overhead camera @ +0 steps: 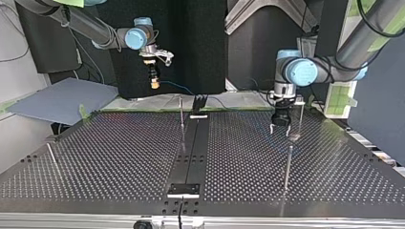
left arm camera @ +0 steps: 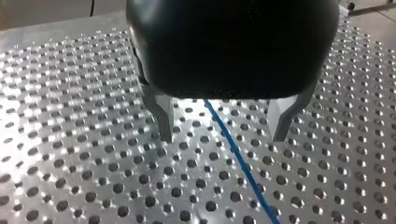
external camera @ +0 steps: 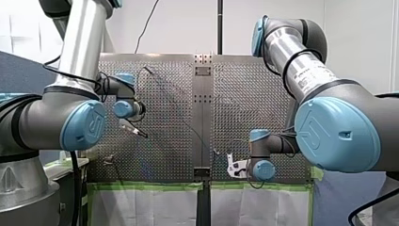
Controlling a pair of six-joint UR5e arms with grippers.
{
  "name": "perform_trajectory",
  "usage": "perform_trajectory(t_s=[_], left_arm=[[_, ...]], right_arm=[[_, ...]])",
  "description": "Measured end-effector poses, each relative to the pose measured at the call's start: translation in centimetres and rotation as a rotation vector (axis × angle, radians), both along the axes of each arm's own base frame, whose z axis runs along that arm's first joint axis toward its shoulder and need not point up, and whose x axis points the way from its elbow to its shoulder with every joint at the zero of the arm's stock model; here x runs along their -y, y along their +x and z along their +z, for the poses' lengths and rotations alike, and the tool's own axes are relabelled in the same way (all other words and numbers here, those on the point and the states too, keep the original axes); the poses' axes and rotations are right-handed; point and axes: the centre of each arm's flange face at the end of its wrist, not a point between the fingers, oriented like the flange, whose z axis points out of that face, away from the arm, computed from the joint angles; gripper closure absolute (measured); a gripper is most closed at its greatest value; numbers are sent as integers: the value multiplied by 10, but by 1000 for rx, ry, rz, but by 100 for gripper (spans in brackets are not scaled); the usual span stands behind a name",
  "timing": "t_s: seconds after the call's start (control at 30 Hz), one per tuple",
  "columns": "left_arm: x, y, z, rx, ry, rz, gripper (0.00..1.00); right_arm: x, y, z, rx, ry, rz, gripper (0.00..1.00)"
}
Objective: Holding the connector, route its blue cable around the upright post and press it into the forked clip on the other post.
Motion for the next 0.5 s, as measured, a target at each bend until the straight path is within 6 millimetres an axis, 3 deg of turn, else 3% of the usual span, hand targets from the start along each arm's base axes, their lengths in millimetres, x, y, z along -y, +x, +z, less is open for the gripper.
perform_trajectory(t_s=[0.5], left_arm=[[-16, -43, 18, -9, 42, 34, 1]], right_arm=[[-1, 2, 0, 0, -1, 3, 100]])
